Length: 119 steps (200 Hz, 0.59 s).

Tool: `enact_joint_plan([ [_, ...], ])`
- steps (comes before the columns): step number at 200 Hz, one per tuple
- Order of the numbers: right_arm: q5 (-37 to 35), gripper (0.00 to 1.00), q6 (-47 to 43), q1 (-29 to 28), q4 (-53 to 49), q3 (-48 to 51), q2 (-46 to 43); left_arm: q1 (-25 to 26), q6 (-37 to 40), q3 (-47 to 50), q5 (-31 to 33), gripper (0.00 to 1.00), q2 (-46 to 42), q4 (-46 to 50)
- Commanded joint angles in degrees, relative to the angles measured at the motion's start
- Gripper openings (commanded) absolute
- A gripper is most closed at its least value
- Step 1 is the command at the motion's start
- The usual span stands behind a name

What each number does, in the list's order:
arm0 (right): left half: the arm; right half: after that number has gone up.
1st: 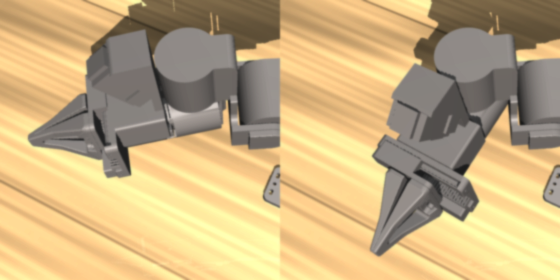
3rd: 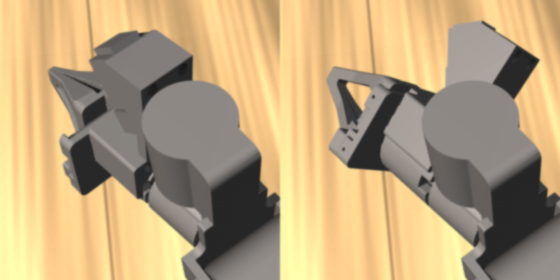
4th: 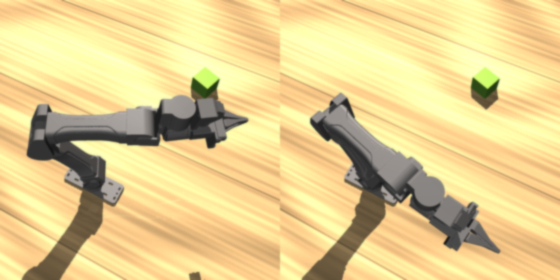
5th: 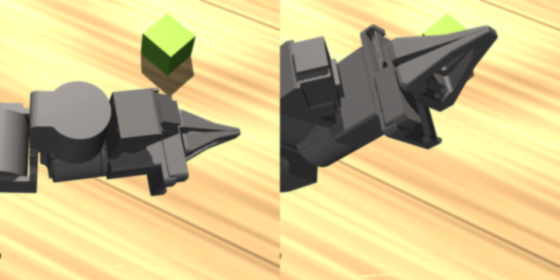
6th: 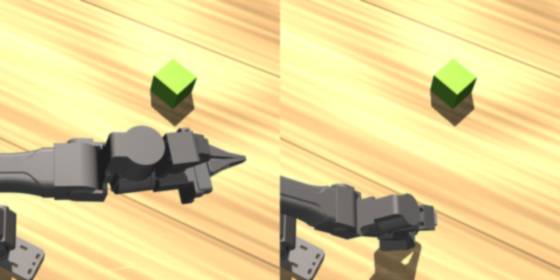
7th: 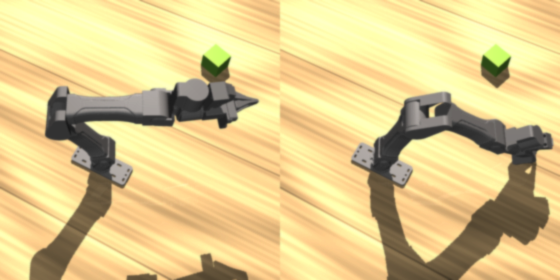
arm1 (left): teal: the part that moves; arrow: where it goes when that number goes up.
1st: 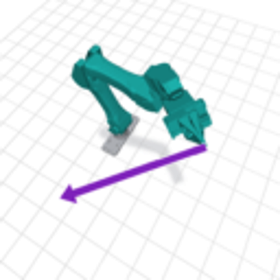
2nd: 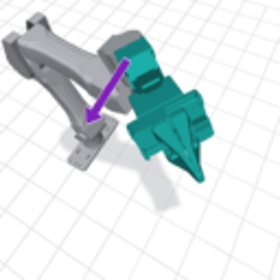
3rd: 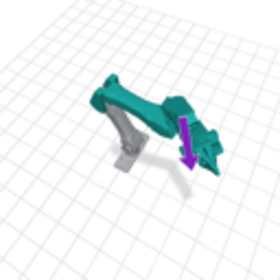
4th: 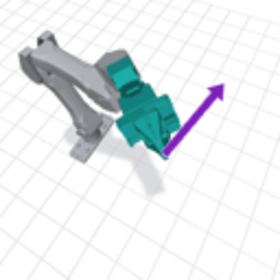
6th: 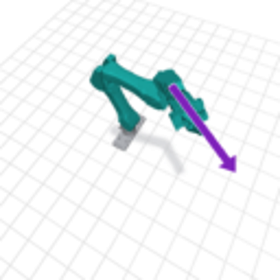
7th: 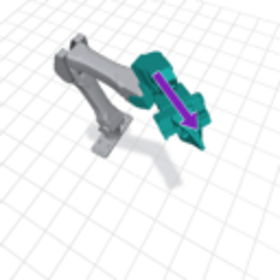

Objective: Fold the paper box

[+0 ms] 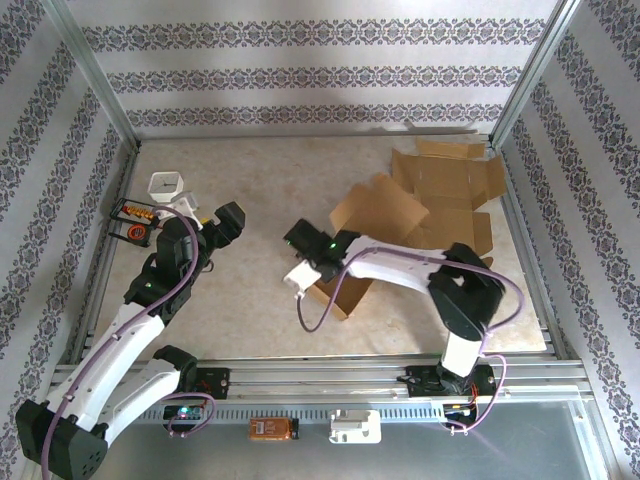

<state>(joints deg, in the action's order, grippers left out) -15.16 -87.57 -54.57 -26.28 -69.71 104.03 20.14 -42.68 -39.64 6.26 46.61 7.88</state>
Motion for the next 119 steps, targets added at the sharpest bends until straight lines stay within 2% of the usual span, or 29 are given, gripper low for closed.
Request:
enact_joint_plan([
  [1,2.59,0.14,-2.7,-2.73,5.01,1.85,3.48,-0.15,-0.9,0.97,0.85,0.91,-0.01,-0.1],
  [29,1.41,0.18,-2.48,-4.14,8.18,3.6,3.99,-0.15,-0.6,1.12,1.39,0.91,0.4,-0.62],
  [70,-0.59,0.36,-3.73,-3.88,10.71,6.04,-1.73,-0.1,-1.05,1.14,0.22,0.91,2.71,-2.89],
  [102,-3.02,0.41,-3.37,-3.47,10.29,6.76,-6.29,-0.16,0.25,0.99,-3.29,0.92,5.37,-5.56],
  [119,-4.79,0.42,-0.41,-3.18,10.54,6.42,-8.5,-0.06,1.74,0.63,-5.75,0.93,7.03,-6.76],
])
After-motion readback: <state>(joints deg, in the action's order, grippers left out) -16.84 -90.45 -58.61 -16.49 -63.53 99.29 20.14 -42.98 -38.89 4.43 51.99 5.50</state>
